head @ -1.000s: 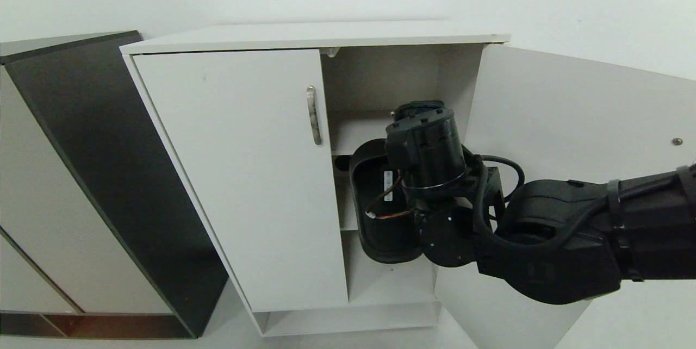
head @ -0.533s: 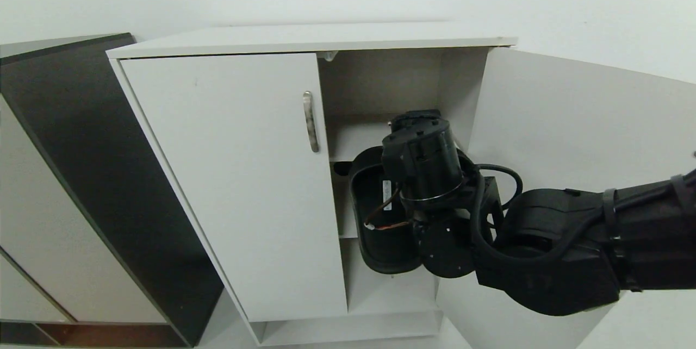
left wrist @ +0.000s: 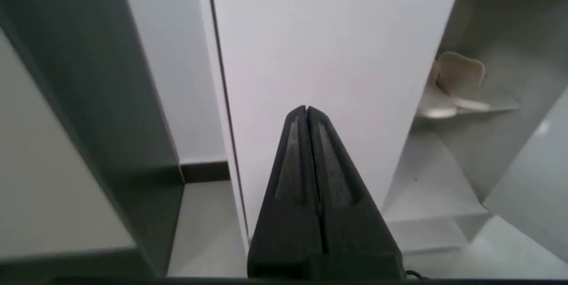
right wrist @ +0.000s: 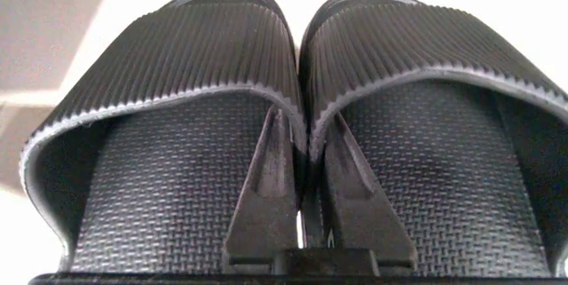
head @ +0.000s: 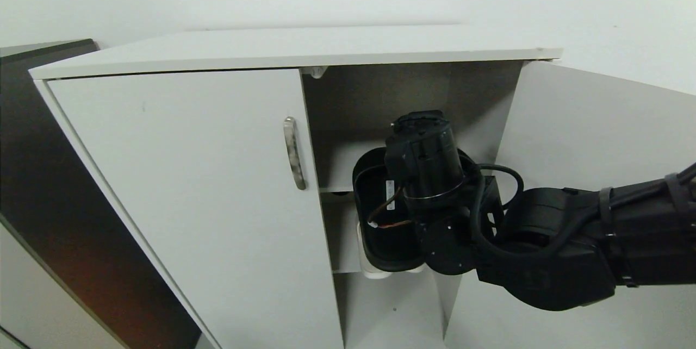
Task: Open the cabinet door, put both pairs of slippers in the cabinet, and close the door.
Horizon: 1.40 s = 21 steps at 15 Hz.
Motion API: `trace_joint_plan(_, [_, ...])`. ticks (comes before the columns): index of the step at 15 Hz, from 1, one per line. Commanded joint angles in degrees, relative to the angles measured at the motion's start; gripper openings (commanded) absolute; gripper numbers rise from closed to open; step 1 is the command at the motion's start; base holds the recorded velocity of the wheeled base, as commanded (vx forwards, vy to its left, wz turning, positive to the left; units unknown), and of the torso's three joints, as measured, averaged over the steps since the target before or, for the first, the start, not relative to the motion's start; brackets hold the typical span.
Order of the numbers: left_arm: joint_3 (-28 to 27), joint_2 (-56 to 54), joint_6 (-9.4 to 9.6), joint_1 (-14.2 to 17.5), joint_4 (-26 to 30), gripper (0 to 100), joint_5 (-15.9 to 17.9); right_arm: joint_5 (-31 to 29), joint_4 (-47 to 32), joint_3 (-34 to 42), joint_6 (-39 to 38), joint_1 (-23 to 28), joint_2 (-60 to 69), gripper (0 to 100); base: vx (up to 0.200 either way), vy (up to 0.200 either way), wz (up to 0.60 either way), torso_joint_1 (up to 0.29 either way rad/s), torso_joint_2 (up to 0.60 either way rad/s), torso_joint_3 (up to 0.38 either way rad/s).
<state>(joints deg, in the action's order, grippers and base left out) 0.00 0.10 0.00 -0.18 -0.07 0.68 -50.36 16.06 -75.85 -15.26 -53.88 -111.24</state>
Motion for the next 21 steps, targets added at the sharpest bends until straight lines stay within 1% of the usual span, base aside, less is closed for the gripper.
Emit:
trace_joint_plan(1, [0.0, 0.0, 0.00, 0.0, 0.0, 0, 0.0, 0.0, 0.0, 0.1, 0.0, 0.0, -0.1, 0, 0.200, 0.000, 0.00, 0.002, 0.00, 0.002])
trace_joint_plan(3, [0.0, 0.0, -0.09, 0.0, 0.0, 0, -0.1, 0.0, 0.0, 0.1, -0.2, 0.1, 0.0, 0, 0.200, 0.000, 0.00, 0.000, 0.00, 0.002])
trace_joint_plan(7, [0.0, 0.0, -0.09, 0.0, 0.0, 0, -0.2, 0.6, 1.3, -0.1, 0.1, 1.2, -0.3, 0, 0.000, 0.000, 0.00, 0.000, 0.00, 0.000])
trace_joint_plan(11, [0.0, 0.0, -0.18, 0.0, 0.0, 0, -0.2, 3.4, 1.5, -2.4, 0.2, 3.5, -3.3, 0, 0.000, 0.000, 0.00, 0.000, 0.00, 0.000])
trace_joint_plan(14, [0.0, 0.0, -0.18, 0.0, 0.0, 0, -0.2, 3.9, 1.3, -7.1, 1.2, 5.6, -6.4, 0, 0.000, 0.000, 0.00, 0.000, 0.00, 0.000])
trace_joint_plan(15, [0.0, 0.0, -0.18, 0.0, 0.0, 0, -0.2, 4.0, 1.3, -7.6, 1.5, 5.9, -6.7, 0, 0.000, 0.000, 0.00, 0.000, 0.00, 0.000])
trace_joint_plan(16, [0.0, 0.0, -0.26, 0.0, 0.0, 0, -0.2, 4.5, 1.2, -10.0, 2.4, 6.7, -7.9, 0, 0.000, 0.000, 0.00, 0.000, 0.00, 0.000])
trace_joint_plan(18, [0.0, 0.0, -0.26, 0.0, -0.1, 0, -0.9, 4.6, 0.6, -13.4, 2.8, 7.4, -9.7, 0, 0.000, 0.000, 0.00, 0.000, 0.00, 0.000])
trace_joint_plan(21, [0.0, 0.0, -0.26, 0.0, 0.0, 0, -0.9, 4.6, -1.7, -18.0, 2.8, 8.1, -11.4, 0, 0.000, 0.000, 0.00, 0.000, 0.00, 0.000])
